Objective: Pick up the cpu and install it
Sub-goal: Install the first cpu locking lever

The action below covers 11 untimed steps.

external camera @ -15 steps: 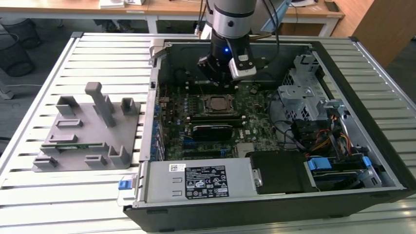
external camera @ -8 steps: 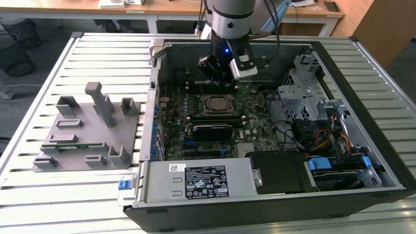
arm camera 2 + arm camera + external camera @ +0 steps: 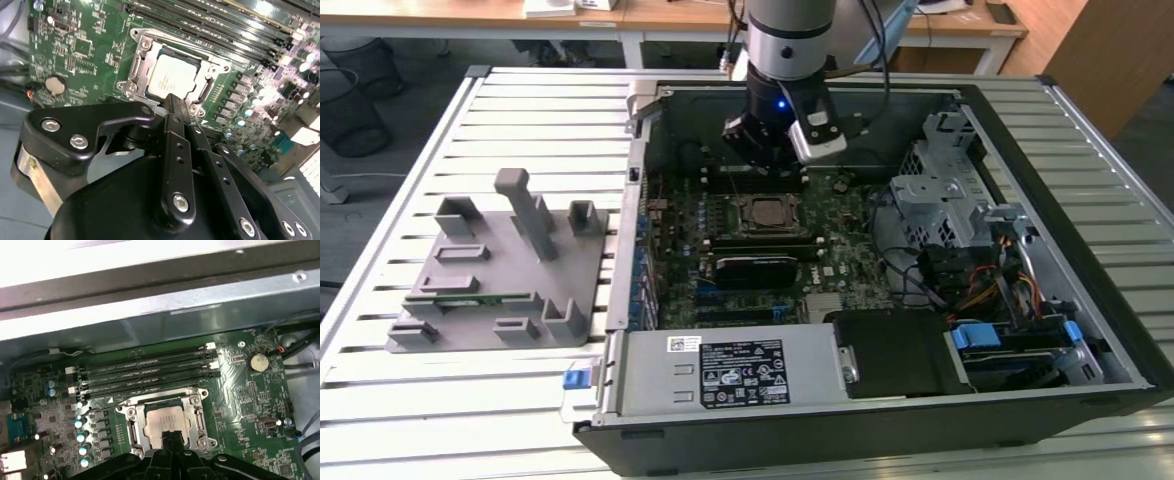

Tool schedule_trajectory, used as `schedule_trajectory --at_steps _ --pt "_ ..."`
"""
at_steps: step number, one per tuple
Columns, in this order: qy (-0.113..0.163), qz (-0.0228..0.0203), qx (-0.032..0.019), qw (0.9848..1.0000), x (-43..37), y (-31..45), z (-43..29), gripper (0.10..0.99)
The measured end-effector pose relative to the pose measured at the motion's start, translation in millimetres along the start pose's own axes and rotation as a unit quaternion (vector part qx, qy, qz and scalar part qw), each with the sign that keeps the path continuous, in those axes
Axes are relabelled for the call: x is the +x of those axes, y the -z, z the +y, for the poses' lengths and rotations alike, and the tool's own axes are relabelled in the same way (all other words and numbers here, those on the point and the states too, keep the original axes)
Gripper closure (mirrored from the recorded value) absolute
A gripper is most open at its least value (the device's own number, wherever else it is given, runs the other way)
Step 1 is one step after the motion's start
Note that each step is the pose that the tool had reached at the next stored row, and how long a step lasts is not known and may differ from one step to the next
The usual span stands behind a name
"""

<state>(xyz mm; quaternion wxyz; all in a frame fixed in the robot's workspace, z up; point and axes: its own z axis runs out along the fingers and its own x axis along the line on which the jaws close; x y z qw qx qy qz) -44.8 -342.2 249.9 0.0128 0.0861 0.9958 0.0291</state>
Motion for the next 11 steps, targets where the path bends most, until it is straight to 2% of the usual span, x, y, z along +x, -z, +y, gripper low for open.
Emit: schedule_trajectory --at_steps 6,7,9,10,11 --pt "0.046 0.0044 -0.0005 0.9990 0.4 -0.2 -0.1 0.980" --pt "0.047 0.0077 -0.0002 0.9989 0.5 -0.2 -0.1 0.980" --pt "0.048 0.0188 0.0012 0.9987 0.9 -0.2 0.3 0.980" --pt "0.049 0.0221 0.0016 0.9986 1.3 -0.2 0.3 0.980" --pt "0.051 0.0226 0.0018 0.9985 2.4 -0.1 0.1 0.980"
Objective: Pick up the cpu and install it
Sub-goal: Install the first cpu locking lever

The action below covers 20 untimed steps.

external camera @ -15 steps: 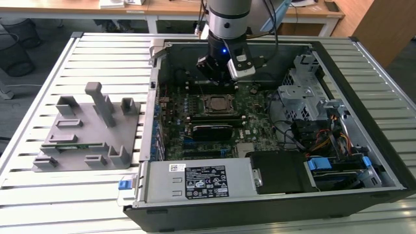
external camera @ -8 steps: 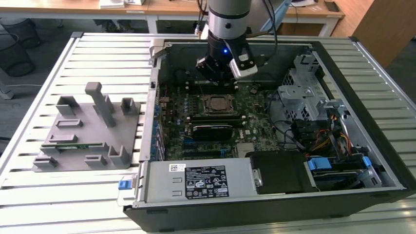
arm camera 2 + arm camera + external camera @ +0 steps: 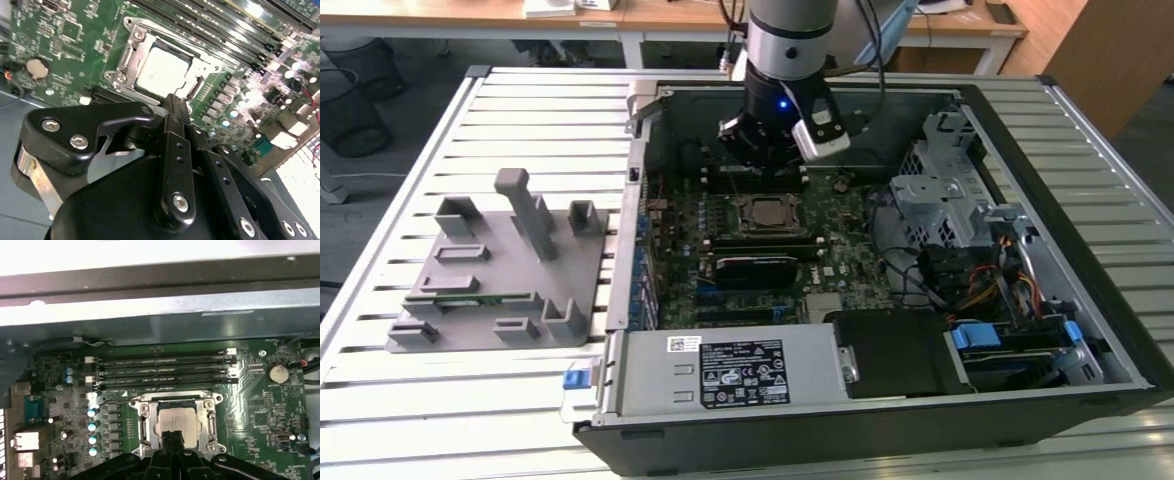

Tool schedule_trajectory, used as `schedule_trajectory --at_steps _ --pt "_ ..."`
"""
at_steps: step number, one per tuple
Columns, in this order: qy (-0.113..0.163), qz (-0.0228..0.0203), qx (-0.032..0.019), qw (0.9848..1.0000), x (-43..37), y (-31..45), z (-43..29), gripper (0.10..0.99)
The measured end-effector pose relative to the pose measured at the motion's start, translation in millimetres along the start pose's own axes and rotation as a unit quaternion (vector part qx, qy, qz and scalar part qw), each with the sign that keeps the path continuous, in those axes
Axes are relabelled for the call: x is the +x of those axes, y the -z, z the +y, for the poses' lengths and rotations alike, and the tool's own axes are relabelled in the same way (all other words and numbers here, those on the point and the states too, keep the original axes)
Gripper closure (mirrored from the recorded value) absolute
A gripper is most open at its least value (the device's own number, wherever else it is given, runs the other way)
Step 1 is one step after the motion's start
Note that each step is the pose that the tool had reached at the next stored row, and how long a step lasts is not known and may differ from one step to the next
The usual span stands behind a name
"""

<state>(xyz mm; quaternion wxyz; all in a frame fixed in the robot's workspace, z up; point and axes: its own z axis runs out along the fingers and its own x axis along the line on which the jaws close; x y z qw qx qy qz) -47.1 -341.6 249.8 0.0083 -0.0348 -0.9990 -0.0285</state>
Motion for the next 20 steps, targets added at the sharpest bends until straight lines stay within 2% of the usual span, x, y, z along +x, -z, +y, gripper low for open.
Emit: schedule_trajectory --at_steps 4,10,20 --pt "0.013 0.0007 0.0002 0.9999 5.7 -0.6 -0.4 0.980" --pt "0.013 0.0007 0.0001 0.9999 27.5 -1.0 -2.0 0.980" --pt "0.014 -0.0025 -0.0001 0.9999 51.1 -1.5 -1.6 0.980"
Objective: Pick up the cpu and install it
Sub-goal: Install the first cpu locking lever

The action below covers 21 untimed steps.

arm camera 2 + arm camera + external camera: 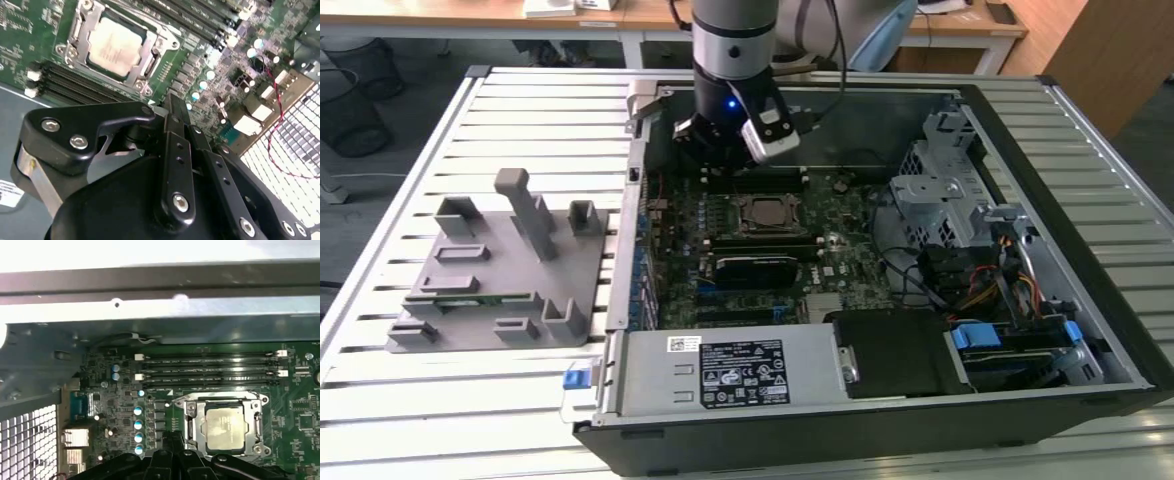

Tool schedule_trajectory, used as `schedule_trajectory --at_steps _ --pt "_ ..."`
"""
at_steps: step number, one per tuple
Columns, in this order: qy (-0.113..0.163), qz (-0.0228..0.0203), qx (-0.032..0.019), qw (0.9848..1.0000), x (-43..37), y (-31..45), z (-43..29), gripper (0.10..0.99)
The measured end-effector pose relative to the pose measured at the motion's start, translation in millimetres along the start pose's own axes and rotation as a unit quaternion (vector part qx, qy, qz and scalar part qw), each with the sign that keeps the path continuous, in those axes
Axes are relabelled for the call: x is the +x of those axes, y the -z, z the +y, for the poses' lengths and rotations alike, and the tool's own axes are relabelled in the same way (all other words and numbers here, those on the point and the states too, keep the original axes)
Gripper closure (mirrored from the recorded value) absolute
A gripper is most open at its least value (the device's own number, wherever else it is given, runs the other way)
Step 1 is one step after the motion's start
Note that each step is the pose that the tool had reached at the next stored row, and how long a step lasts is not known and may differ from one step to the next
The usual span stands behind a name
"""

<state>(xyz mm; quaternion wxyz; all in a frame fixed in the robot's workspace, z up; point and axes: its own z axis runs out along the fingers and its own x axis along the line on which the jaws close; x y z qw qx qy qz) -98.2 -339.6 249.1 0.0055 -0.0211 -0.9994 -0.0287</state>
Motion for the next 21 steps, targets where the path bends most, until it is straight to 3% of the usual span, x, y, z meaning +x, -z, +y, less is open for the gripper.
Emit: schedule_trajectory --at_steps 9,21 --pt "0.000 -0.0004 0.0000 1.0000 8.1 -0.9 16.0 0.980" --pt "0.007 -0.0001 0.0001 1.0000 9.5 1.8 24.4 0.980"
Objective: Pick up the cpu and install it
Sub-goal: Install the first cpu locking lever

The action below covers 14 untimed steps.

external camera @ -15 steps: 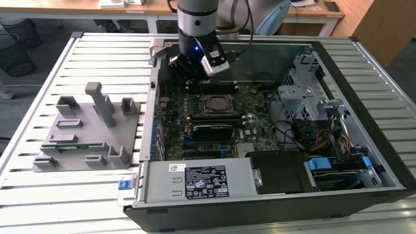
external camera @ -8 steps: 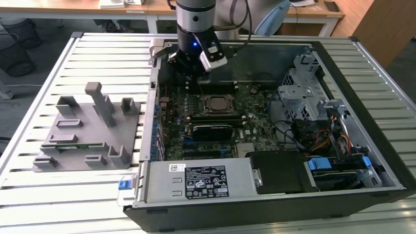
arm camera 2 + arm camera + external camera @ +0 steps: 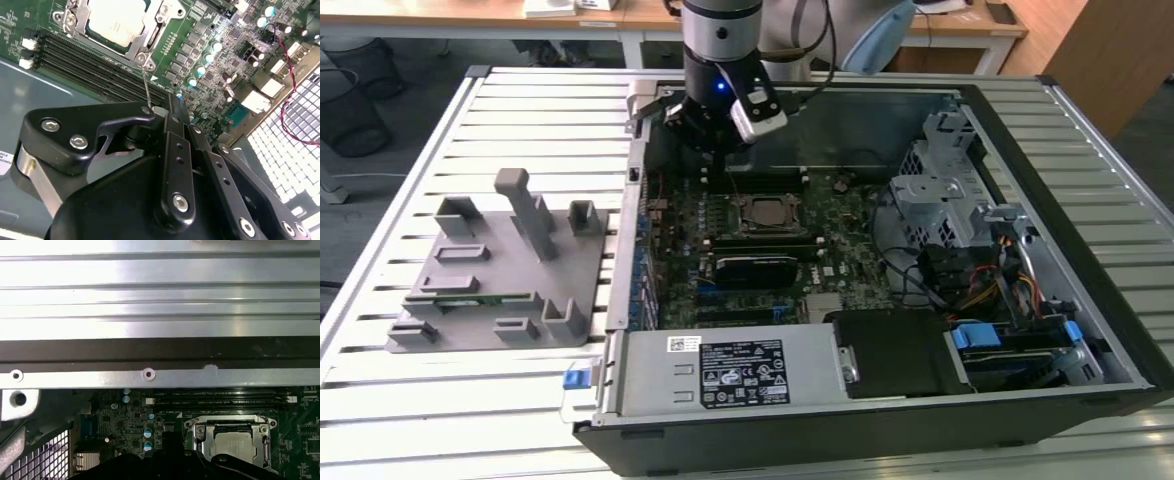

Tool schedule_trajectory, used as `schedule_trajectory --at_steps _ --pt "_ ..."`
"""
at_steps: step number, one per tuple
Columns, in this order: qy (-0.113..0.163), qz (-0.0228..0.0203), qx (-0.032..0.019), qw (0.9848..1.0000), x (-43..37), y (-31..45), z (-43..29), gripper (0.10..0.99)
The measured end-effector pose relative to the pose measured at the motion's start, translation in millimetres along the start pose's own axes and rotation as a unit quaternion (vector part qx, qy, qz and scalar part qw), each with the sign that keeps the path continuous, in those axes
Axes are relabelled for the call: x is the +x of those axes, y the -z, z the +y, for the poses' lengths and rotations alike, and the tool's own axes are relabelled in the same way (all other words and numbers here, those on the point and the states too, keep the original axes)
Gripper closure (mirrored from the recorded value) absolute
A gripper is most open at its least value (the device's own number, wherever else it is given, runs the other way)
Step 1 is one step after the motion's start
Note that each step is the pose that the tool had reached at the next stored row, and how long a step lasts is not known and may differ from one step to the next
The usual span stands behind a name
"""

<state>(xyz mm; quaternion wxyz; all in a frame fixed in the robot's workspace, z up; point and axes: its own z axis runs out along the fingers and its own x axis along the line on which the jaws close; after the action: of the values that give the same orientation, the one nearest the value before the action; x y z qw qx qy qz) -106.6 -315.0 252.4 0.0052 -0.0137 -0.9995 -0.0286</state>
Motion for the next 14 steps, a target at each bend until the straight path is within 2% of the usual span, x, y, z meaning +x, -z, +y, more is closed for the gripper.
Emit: schedule_trajectory --at_steps 9,14 --pt "0.001 0.0001 0.0004 1.0000 -0.9 0.1 0.1 0.980" --pt "0.001 0.0001 -0.0001 1.0000 -8.0 0.1 0.3 0.980"
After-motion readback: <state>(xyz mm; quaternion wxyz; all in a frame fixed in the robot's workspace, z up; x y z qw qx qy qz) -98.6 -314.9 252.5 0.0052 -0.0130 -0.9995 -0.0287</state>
